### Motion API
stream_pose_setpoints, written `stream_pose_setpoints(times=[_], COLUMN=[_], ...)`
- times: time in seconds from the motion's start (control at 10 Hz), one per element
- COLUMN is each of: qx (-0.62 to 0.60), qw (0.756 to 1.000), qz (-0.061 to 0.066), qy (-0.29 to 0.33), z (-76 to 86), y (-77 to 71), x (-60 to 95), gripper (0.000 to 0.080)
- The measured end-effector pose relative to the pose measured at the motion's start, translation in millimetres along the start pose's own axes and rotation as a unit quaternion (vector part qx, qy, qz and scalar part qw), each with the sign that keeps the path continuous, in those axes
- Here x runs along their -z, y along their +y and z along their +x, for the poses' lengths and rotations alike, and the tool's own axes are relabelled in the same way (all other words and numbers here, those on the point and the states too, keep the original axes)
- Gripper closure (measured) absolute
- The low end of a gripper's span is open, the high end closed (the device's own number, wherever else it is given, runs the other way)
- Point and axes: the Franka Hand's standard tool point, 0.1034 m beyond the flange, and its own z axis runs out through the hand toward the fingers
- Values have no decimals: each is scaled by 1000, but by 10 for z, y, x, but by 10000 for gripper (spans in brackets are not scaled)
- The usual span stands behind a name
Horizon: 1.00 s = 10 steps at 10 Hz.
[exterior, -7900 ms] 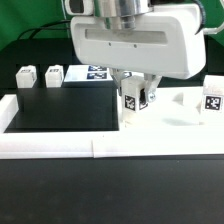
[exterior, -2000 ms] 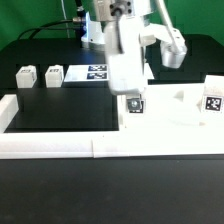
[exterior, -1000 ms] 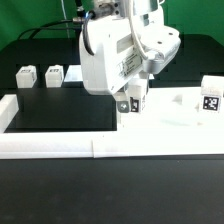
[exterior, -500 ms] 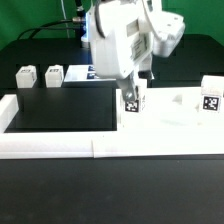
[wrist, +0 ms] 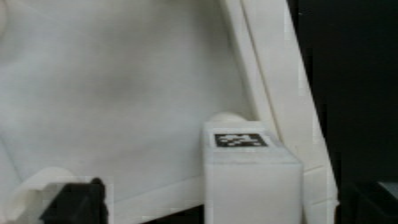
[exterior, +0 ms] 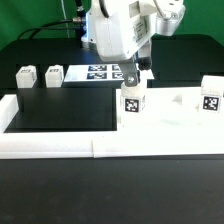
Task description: Assemble square table
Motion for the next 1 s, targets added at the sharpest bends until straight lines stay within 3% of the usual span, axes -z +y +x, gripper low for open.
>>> stream_pose_setpoints(times=[0.6,0.7,0.8,1.0], qx=[5,34,87,219], qw=[1000,999,996,976], qz=[-1,3,18,20], qy=[1,0,-4,-3], z=[-2,-1,4,7], y=[8,1,12,80], x=[-15,-8,7,24], gripper=[151,151,151,151])
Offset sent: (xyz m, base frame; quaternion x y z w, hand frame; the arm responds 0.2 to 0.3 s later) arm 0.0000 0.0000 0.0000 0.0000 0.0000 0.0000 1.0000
